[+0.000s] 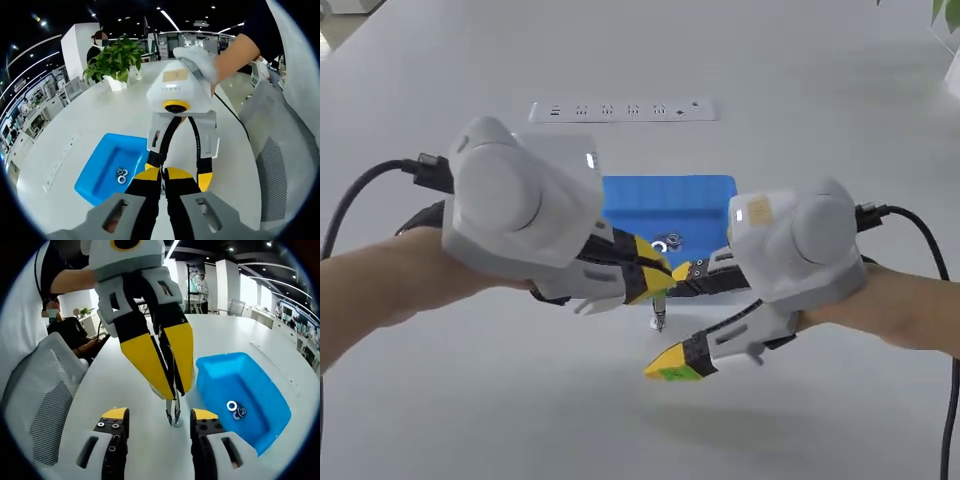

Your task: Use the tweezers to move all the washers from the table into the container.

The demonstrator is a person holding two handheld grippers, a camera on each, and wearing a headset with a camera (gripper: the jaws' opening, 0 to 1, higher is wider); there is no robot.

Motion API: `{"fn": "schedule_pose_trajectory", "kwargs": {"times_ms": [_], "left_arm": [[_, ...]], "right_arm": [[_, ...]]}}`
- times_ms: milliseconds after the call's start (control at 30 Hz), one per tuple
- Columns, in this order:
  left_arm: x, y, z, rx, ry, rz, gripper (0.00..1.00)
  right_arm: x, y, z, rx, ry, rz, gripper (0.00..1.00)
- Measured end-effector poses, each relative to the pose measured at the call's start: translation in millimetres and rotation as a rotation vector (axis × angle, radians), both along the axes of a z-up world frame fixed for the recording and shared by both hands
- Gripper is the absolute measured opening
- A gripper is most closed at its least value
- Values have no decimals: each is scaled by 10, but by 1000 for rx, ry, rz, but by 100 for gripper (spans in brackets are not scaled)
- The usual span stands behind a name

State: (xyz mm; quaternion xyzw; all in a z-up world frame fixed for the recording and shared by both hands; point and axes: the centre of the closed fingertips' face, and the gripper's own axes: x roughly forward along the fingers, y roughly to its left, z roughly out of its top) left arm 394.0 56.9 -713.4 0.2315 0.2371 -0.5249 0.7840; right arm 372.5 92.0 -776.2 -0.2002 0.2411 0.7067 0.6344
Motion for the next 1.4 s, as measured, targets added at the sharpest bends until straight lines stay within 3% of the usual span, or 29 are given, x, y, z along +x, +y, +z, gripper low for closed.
{"fn": "schedule_pose_trajectory", "kwargs": {"times_ms": [167,500,767,867,1000,1100,1400], "left_arm": [[1,-14,-7,-2,4,-1,6],[-10,11,-12,9,-4,-8,6],[-2,9,-13,11,-6,-3,6],[26,30,-30,45,-47,-4,8],[-9,42,-77,56,-32,-11,9],[-43,34,-93,42,-5,-7,14],[-32,67,-10,-18,22,40,22]], "right_arm": [[62,-3,-31,-15,-9,15,32],[107,-1,3,-19,-47,46,12],[111,0,5,-8,-65,67,10],[126,9,5,-4,-65,60,10],[126,9,6,-4,-65,58,10],[129,0,10,-2,-58,52,10],[148,-18,97,20,-44,28,10]]}}
